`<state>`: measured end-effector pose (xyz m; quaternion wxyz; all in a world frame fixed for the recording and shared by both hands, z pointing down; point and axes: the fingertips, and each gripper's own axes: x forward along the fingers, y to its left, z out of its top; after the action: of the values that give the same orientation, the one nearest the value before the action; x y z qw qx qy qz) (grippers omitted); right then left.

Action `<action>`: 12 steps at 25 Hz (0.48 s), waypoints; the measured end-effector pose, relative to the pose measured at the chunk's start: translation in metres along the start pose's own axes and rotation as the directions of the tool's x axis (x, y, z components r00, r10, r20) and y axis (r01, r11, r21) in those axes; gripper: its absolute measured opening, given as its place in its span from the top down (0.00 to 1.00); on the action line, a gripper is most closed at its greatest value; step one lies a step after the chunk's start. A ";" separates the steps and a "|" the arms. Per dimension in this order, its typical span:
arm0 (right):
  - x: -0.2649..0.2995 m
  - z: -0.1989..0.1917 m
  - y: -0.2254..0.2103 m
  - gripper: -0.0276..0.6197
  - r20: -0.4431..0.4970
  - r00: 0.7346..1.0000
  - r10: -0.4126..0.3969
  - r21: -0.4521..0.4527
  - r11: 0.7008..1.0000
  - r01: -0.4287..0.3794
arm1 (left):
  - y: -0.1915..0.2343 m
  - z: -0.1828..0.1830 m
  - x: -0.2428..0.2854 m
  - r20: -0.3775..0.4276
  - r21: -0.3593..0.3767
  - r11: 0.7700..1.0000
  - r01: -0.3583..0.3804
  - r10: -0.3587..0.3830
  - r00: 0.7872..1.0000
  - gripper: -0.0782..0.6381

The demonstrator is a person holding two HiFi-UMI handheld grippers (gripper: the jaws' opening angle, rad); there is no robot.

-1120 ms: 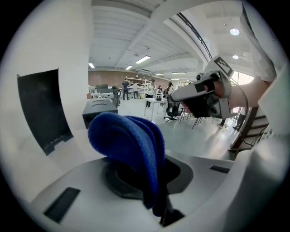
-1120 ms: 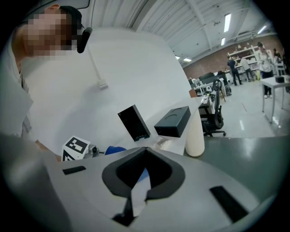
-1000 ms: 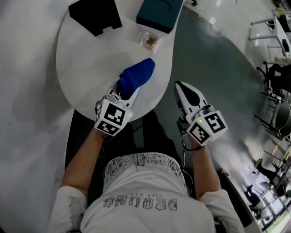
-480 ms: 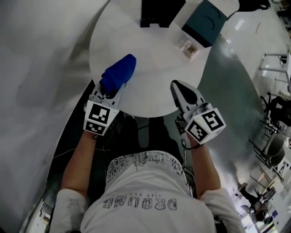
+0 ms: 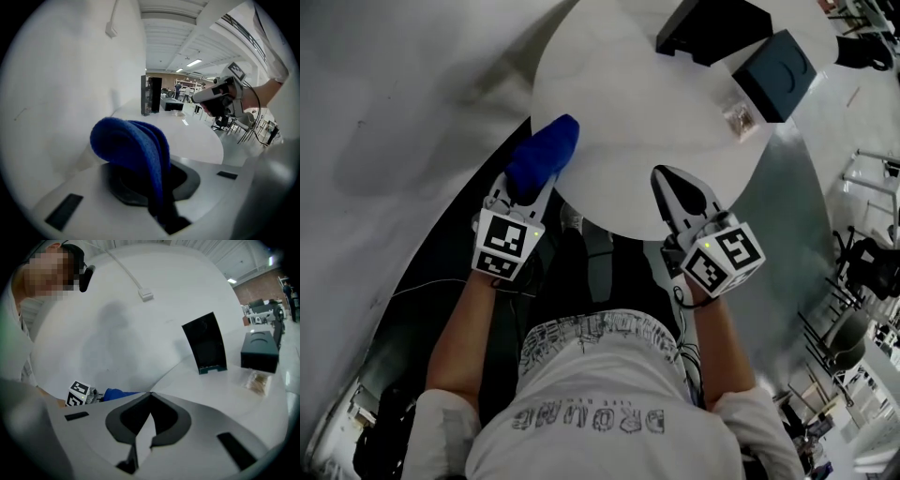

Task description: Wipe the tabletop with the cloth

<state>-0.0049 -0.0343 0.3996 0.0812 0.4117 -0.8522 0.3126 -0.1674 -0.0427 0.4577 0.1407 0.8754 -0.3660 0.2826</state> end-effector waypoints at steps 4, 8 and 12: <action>0.007 -0.007 0.004 0.95 -0.020 1.000 0.004 -0.006 1.000 -0.004 | -0.005 -0.033 0.007 -0.054 -0.024 1.000 0.021 -0.022 0.998 0.79; 0.006 -0.013 0.000 0.95 -0.035 0.999 -0.008 -0.004 1.000 0.008 | -0.011 -0.052 0.019 -0.089 -0.024 0.999 0.039 -0.041 0.995 0.79; 0.004 -0.018 -0.005 0.95 -0.039 0.999 -0.020 0.006 1.000 0.020 | -0.014 -0.059 0.027 -0.092 -0.030 0.998 0.055 -0.058 0.994 0.79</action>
<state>-0.0057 -0.0281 0.4177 0.0994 0.4144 -0.8452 0.3226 -0.1647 -0.0211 0.5205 0.1773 0.8693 -0.3379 0.3141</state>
